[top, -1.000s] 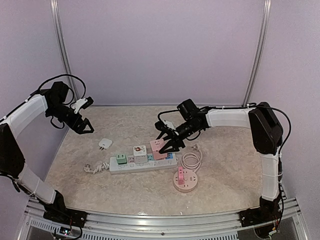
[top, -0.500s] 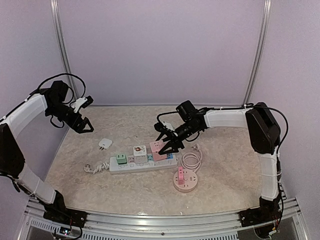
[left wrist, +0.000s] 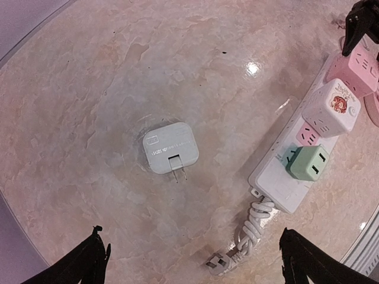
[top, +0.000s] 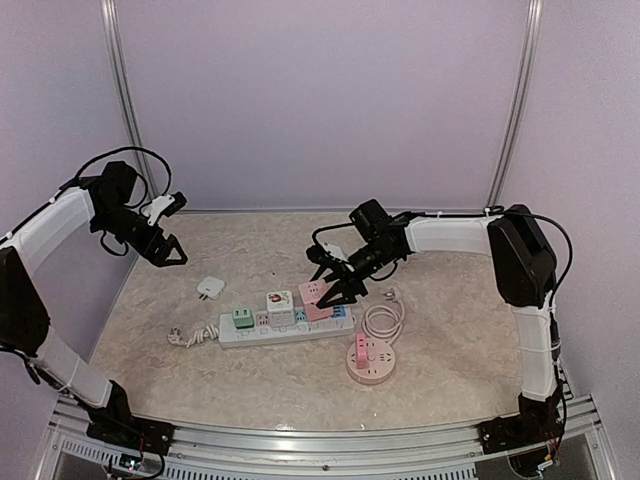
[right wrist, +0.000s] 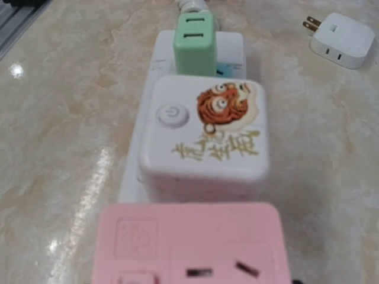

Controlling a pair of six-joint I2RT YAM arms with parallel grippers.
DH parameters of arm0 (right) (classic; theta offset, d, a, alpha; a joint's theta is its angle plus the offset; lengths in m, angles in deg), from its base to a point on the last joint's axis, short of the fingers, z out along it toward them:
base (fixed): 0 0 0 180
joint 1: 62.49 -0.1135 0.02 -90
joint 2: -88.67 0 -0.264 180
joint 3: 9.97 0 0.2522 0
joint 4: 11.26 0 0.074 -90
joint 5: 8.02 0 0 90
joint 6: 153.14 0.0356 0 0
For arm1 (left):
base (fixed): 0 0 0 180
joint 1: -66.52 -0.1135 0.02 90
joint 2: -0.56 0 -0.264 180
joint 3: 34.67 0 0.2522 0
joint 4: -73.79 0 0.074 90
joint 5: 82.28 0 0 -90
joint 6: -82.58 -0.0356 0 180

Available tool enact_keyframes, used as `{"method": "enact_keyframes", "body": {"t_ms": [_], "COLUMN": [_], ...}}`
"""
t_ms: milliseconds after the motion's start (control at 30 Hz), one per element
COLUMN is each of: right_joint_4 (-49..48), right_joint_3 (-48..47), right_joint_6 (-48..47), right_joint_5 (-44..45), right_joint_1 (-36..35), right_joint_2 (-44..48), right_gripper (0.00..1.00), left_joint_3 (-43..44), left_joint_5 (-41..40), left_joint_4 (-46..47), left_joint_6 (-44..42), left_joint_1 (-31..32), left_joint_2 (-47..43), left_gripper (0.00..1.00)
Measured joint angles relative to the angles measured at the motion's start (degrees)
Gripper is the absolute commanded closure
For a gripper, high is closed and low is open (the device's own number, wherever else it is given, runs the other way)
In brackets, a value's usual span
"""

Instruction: Insert the plug

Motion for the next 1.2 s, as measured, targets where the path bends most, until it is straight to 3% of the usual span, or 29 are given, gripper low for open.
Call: {"method": "enact_keyframes", "body": {"t_ms": [533,900,1200], "right_joint_4": [-1.6,-15.9,-19.1], "right_joint_3": [1.7,15.1,15.6], "right_joint_6": [0.6,8.7,11.4], "right_joint_5": [0.7,6.3,6.1], "right_joint_1": [0.1,-1.1,-1.4], "right_joint_2": [0.5,5.7,4.9], "right_gripper": [1.0,1.0,1.0], "left_joint_3": [0.0,0.0,0.0], "left_joint_5": [0.0,0.0,0.0], "left_joint_4": [-0.4,-0.4,-0.4], "left_joint_6": [-0.2,-0.3,-0.4], "left_joint_1": [0.0,0.0,0.0], "left_joint_2": [0.3,0.3,0.2], "left_gripper": [0.01,0.01,0.01]}}
